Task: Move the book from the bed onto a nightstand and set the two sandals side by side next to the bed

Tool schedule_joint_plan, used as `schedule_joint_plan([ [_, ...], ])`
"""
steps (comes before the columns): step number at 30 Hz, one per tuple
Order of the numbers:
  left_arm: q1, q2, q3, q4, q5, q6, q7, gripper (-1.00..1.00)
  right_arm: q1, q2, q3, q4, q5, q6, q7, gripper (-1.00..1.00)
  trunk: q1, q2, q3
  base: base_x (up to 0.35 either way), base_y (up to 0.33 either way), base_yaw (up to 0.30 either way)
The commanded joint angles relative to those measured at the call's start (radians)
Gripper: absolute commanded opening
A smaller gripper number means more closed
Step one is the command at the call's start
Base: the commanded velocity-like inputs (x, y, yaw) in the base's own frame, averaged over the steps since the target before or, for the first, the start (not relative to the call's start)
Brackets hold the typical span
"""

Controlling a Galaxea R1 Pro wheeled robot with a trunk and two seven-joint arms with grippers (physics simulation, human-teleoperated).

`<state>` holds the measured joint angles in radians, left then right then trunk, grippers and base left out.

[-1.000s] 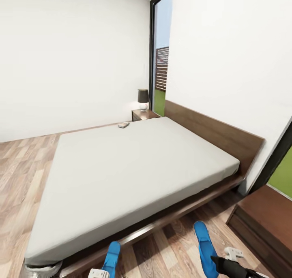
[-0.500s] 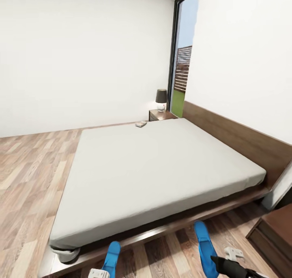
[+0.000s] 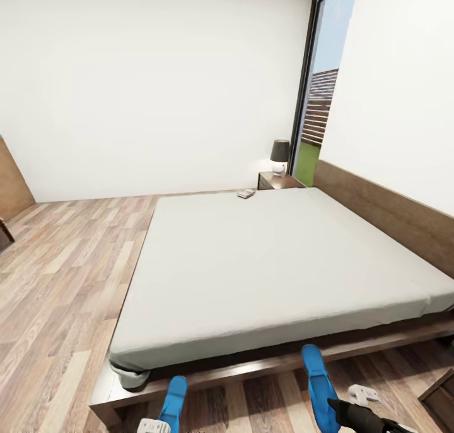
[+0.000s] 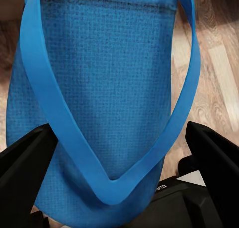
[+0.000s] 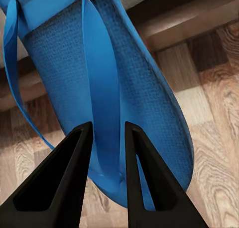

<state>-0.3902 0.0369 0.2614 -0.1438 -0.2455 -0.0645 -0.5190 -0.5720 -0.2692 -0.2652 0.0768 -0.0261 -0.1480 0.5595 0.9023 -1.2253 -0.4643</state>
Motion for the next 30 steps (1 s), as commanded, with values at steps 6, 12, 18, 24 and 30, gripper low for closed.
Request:
schedule_joint_plan([
  [6,-0.001,0.0,0.007,0.001,-0.011,-0.006,-0.003,-1.0,-0.002,-0.001,-0.003,0.005,-0.005,-0.005,0.006,-1.0,0.0,-0.001,-0.001,0.0,0.0,0.293],
  [12,-0.001,0.0,0.007,0.001,-0.011,-0.006,-0.003,-1.0,-0.002,-0.001,-0.003,0.005,-0.005,-0.005,0.006,-1.0,0.0,-0.001,-0.001,0.0,0.0,0.173],
  [18,-0.001,0.0,0.007,0.001,-0.011,-0.006,-0.003,-1.0,-0.002,-0.001,-0.003,0.005,-0.005,-0.005,0.007,-1.0,0.0,-0.001,-0.001,-0.11,0.0,0.008],
  [24,-0.001,0.0,0.007,0.001,-0.011,-0.006,-0.003,-1.0,-0.001,-0.001,-0.003,0.005,-0.005,-0.005,0.007,-1.0,0.0,-0.001,-0.001,-0.11,0.0,0.0],
  [30,-0.001,0.0,0.007,0.001,-0.011,-0.006,-0.003,-1.0,-0.002,-0.001,-0.003,0.005,-0.005,-0.005,0.007,-1.0,0.0,-0.001,-0.001,-0.002,0.0,0.0],
])
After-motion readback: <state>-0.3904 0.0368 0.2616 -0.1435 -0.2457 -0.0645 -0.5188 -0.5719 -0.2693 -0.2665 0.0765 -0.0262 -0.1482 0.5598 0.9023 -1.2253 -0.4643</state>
